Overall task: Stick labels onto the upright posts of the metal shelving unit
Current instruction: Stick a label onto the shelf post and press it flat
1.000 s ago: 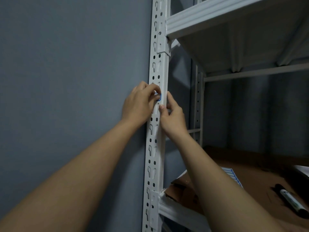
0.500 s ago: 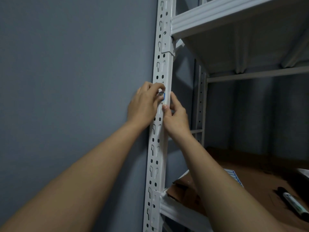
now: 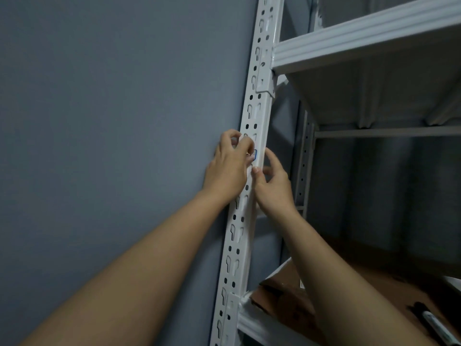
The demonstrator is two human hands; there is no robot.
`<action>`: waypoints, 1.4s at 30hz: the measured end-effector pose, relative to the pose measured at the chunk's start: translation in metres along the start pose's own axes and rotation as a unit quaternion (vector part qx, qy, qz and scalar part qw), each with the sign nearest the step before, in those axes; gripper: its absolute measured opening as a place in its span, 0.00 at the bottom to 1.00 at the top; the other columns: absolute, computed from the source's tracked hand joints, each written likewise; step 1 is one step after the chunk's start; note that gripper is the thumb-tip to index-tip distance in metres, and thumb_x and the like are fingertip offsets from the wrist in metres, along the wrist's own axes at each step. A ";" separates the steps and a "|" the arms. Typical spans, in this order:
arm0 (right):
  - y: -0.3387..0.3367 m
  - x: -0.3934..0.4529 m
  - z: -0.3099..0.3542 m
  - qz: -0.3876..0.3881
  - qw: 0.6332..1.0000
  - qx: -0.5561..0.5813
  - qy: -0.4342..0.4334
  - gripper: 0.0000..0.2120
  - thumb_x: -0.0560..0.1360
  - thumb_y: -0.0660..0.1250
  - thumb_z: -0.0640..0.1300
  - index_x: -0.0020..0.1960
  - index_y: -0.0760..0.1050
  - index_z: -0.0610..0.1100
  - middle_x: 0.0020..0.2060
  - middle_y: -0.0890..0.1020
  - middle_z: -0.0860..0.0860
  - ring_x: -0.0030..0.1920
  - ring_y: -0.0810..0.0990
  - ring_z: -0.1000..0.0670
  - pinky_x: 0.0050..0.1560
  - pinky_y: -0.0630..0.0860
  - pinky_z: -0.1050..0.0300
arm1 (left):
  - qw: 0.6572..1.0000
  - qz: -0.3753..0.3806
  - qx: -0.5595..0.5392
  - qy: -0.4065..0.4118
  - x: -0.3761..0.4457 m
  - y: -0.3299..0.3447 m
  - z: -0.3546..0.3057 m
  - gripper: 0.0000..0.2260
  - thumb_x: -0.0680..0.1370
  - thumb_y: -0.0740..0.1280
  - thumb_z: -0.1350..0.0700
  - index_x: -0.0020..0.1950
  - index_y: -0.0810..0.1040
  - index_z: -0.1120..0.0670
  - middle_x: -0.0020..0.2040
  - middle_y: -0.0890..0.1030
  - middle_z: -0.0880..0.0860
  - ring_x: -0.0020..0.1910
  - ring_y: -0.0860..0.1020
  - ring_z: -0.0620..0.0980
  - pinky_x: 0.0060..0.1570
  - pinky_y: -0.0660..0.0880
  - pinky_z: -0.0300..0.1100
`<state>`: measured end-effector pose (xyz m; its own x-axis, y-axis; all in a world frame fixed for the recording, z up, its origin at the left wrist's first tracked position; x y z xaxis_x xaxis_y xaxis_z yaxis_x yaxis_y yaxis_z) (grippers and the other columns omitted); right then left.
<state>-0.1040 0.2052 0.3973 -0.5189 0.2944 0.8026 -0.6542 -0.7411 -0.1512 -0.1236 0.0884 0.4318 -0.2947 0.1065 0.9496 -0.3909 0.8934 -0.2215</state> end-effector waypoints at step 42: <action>0.002 0.015 0.076 -0.038 0.868 -0.478 -0.127 0.07 0.80 0.62 0.44 0.54 0.77 0.44 0.55 0.80 0.46 0.54 0.79 0.44 0.51 0.78 0.45 | 0.936 0.127 -0.294 -0.149 -0.040 0.056 0.040 0.27 0.75 0.70 0.50 0.69 0.62 0.51 0.65 0.75 0.54 0.59 0.76 0.56 0.57 0.74 0.54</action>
<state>-0.0710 0.1623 0.4532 -0.3961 0.0868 0.9141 -0.9019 0.1499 -0.4051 -0.1682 0.1166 0.3727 -0.5776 0.2990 0.7596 0.2460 0.9510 -0.1873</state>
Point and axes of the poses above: each hand's wrist, its own x-axis towards the middle knuckle, its own y-axis out of the palm, z = x × y, the point moved 10 cm from there along x, towards the middle knuckle
